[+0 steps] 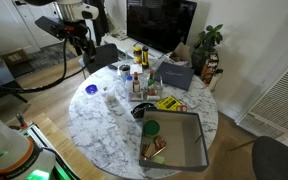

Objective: Pour out the transparent bucket is contents, then set the transparent bucket upright

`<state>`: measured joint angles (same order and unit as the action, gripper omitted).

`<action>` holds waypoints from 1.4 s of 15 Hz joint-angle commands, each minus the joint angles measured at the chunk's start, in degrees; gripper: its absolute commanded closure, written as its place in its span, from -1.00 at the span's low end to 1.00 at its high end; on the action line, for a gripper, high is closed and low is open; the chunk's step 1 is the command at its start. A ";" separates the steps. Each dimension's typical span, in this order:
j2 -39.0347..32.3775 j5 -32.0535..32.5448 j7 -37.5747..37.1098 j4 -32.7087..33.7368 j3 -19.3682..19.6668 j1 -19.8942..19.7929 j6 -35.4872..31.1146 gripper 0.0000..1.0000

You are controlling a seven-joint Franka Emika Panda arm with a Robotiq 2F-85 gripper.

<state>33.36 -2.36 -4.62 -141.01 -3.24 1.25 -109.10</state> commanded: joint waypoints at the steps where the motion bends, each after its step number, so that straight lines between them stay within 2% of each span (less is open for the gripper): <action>1: -5.10 -3.28 -7.80 3.88 -5.33 2.66 -0.07 -1.00; 5: -12.66 -4.74 -18.65 7.98 -11.21 4.16 -0.94 -1.00; 8: -18.75 -5.39 -24.98 9.27 -13.28 4.85 -4.48 -1.00; 12: -27.06 -6.53 -30.69 8.44 -14.01 6.48 -15.54 -1.00; 17: -37.04 -4.01 -35.57 4.96 -12.54 8.61 -34.21 -1.00; 20: -41.22 -2.29 -36.76 2.45 -10.51 9.60 -39.09 -1.00; 21: -39.44 -4.15 -34.62 4.07 -10.52 9.88 -36.21 -1.00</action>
<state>-6.29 -6.05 -39.63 -136.99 -15.50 9.40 -145.55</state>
